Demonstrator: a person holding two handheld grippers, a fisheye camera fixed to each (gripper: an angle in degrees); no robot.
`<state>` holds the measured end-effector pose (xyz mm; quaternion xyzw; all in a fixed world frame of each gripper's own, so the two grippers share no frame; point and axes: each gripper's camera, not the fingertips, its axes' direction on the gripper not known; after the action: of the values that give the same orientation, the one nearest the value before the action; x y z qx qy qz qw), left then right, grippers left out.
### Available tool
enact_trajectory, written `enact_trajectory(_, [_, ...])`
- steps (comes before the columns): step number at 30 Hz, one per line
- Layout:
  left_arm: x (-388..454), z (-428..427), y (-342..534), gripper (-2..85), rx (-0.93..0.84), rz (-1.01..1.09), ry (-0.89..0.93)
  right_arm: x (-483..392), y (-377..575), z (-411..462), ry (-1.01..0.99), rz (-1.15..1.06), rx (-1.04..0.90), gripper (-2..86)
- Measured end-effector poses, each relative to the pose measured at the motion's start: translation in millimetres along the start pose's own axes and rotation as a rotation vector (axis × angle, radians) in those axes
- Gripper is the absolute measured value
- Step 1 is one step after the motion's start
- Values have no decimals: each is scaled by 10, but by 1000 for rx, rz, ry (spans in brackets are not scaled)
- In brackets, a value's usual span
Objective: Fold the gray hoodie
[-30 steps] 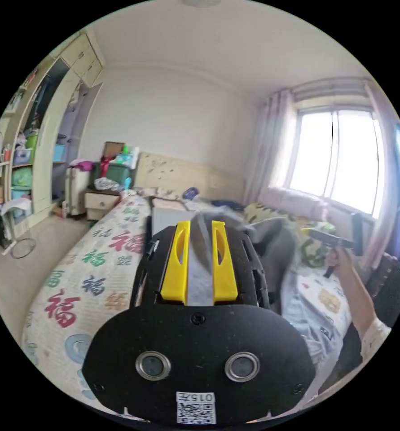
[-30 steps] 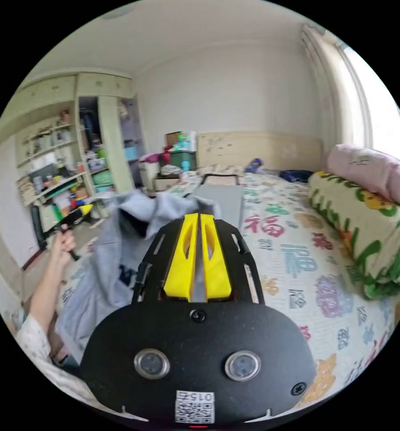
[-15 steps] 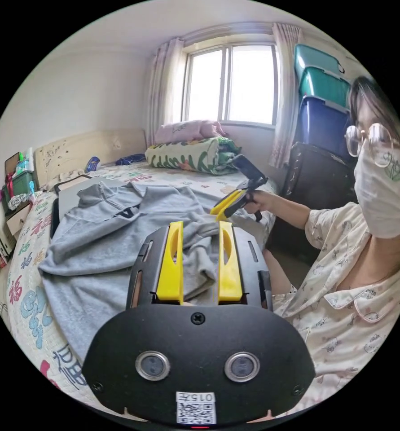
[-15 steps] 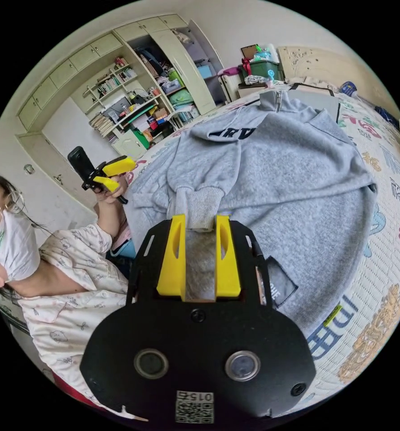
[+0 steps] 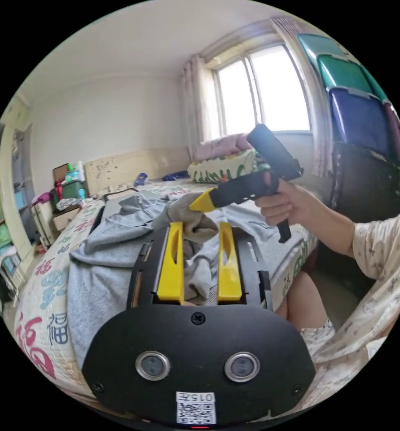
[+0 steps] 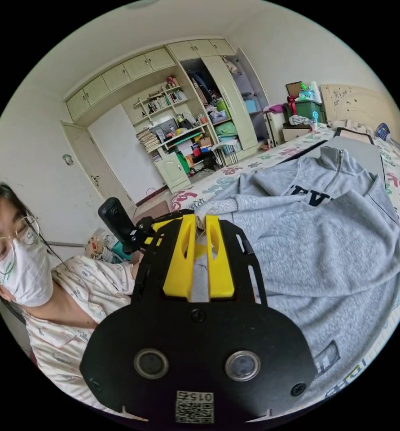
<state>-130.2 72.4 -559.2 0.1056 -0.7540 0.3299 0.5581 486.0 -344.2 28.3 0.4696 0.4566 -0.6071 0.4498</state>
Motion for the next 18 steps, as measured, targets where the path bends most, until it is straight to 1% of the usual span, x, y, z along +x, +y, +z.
enact_trajectory(2, [-142, -101, 36, 64, 39, -45, 7, -154, 4, 37, -5, -68, -12, 68])
enact_trajectory(3, [-245, -161, 51, 60, 47, -76, -5, -303, 52, 71, -7, -169, -38, 78])
enact_trajectory(4, [-343, -213, 66, 58, 53, -111, -19, -455, 121, 149, 27, -259, -80, 90])
enact_trajectory(5, [-386, -235, 72, 57, 57, -127, -20, -523, 158, 210, 65, -293, -108, 97])
enact_trajectory(7, [-504, -270, 76, 57, 71, -173, 11, -728, 279, 578, 256, -403, -255, 120])
enact_trajectory(9, [-532, -247, 51, 57, 73, -185, 26, -806, 314, 840, 306, -460, -346, 128])
enact_trajectory(11, [-530, -202, 9, 58, 65, -184, 42, -841, 280, 1035, 311, -485, -411, 125])
enact_trajectory(12, [-524, -170, -28, 58, 58, -181, 51, -862, 243, 1133, 346, -510, -433, 112])
enact_trajectory(14, [-512, -122, -115, 57, 46, -163, 67, -860, 155, 1189, 391, -512, -425, 80])
enact_trajectory(16, [-544, -85, -338, 49, 24, -76, 87, -739, -85, 1041, 343, -429, -392, 53])
enact_trajectory(17, [-591, -100, -415, 46, 21, -63, 70, -675, -171, 941, 330, -396, -375, 51])
enact_trajectory(18, [-740, -168, -596, 41, 23, -36, 7, -509, -362, 635, 343, -323, -320, 50])
